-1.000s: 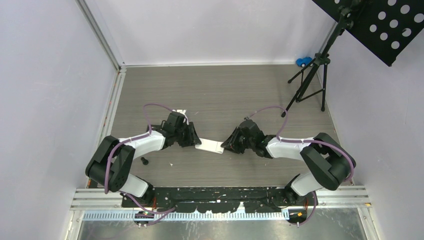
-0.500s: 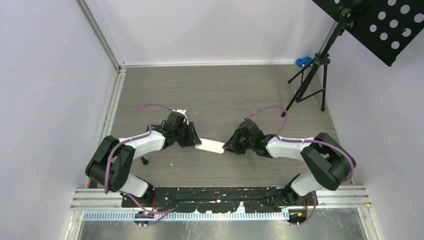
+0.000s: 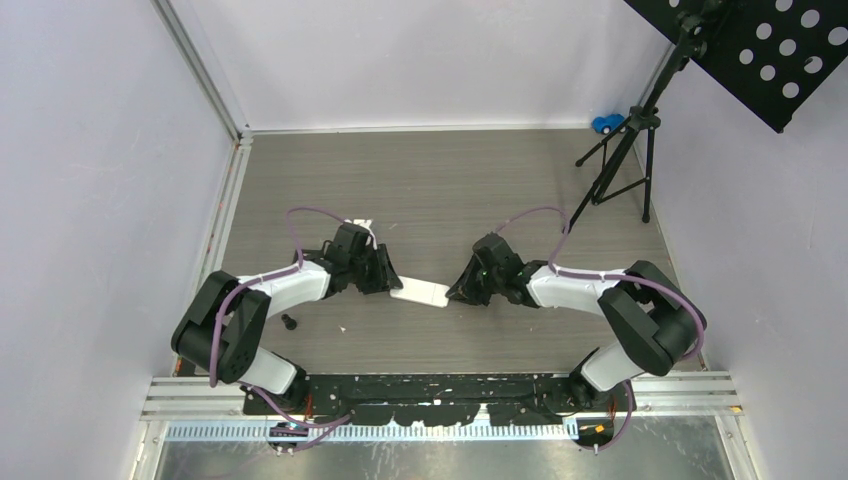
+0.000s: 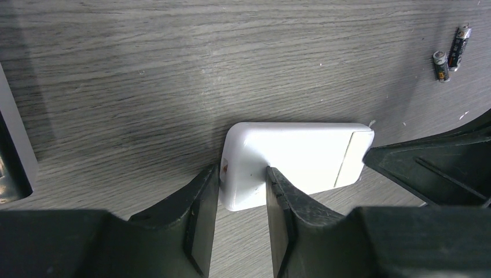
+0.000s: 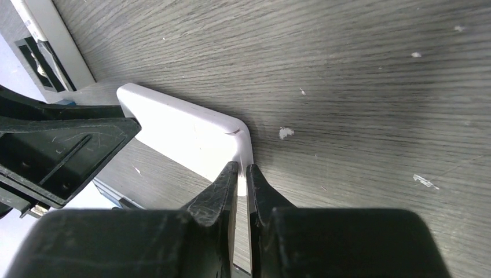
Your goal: Load the batteries into the remote control
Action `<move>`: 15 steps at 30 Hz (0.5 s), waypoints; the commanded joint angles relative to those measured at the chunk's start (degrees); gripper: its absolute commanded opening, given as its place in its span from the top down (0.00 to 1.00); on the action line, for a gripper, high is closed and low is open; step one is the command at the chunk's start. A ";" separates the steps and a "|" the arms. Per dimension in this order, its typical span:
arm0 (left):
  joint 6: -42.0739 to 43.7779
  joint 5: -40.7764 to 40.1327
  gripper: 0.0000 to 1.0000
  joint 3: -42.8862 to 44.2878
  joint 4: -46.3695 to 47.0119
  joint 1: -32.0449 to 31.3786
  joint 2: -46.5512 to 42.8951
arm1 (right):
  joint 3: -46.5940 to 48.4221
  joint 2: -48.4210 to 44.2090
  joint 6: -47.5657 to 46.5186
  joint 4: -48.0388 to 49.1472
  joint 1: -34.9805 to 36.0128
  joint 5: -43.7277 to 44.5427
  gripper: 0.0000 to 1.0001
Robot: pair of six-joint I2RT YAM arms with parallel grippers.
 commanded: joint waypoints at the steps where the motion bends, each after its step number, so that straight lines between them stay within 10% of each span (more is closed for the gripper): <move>1: 0.67 1.33 0.64 -0.17 -0.19 -0.16 1.82 | 3.15 2.14 0.71 -5.85 0.51 0.23 0.86; 15: 0.54 1.81 0.64 -1.37 1.09 -0.16 1.60 | 5.55 1.29 -2.95 -10.84 0.65 3.98 0.82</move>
